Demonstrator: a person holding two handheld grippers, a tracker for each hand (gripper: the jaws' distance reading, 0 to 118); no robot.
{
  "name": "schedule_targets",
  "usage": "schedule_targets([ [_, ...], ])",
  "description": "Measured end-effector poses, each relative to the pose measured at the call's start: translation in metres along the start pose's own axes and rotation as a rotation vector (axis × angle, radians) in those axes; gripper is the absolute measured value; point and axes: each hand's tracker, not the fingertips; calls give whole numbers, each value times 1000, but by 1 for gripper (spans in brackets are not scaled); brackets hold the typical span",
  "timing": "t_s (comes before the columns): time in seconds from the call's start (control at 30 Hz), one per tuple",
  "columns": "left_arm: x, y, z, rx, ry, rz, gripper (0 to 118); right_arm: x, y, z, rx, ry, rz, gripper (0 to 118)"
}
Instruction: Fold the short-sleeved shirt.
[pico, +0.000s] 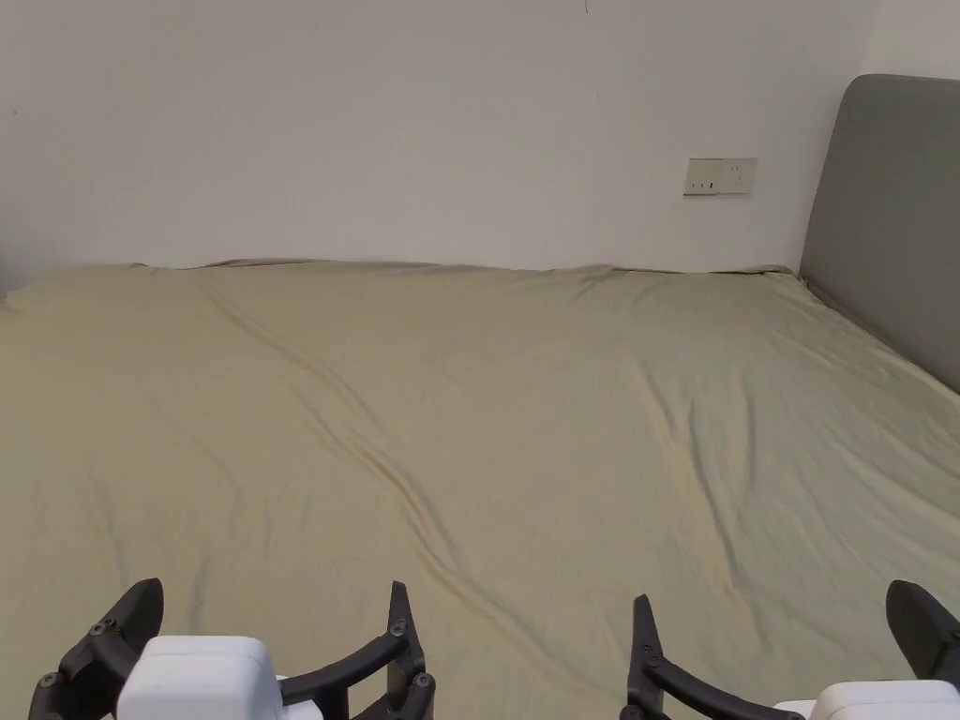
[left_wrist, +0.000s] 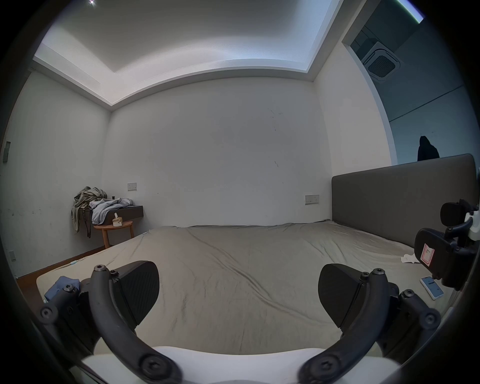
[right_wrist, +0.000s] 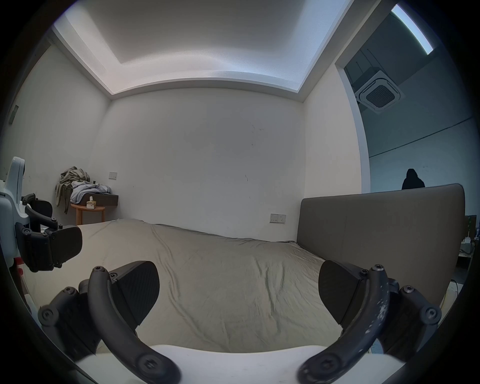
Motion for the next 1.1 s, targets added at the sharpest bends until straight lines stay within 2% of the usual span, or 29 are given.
schedule_targets([
  [1.1,1,2,-2,-14,3,-15,118,0,1,-1,-1,0,-1,118],
])
